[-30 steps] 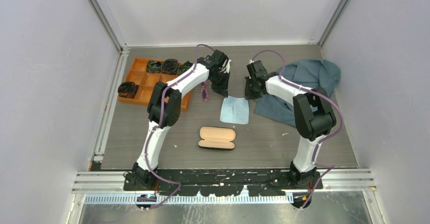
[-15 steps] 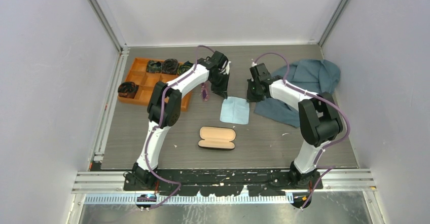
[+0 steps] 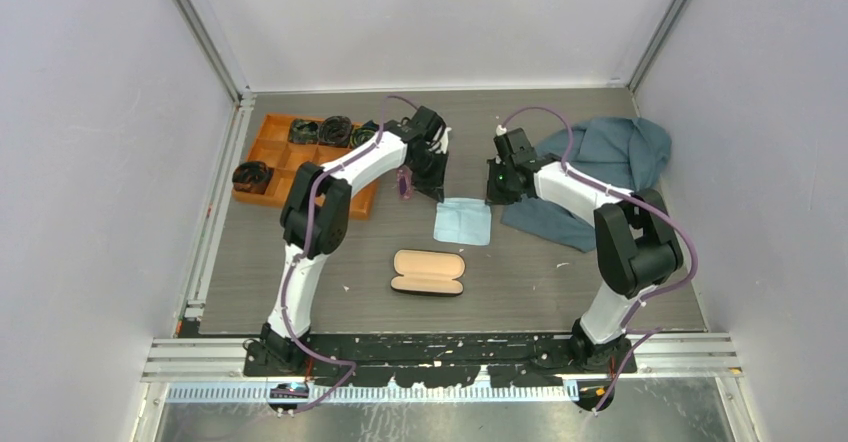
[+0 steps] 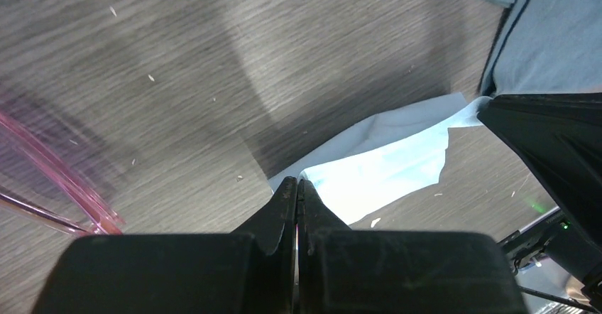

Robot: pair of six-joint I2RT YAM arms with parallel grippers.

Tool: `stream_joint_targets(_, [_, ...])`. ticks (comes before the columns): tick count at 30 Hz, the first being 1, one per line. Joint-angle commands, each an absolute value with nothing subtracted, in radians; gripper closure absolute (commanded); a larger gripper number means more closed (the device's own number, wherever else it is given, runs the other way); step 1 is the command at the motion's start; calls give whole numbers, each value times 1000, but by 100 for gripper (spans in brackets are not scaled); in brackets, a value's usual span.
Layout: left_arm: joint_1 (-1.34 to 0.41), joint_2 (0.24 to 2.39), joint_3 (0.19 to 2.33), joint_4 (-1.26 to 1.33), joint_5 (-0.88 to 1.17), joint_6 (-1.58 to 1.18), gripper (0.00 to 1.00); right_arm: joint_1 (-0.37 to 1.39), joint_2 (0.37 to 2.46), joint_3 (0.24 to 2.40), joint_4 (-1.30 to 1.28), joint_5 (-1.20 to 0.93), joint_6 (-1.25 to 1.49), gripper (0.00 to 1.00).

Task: Organize the sunglasses
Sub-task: Fold the glasses cleaning cloth at the center of the board.

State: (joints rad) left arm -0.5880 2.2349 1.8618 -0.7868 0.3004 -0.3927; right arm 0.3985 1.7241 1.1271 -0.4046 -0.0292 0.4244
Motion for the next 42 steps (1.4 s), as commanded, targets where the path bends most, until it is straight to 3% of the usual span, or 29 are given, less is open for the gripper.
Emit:
stream_joint_targets(1, [-594,2153,1819,-743,329,-392,100,412,1661,1108,-394,-43,439,99])
stream_joint_targets(42, [-639,2087,1649,-709,303,-411,100,470,1575,955,-411,-42,443,99])
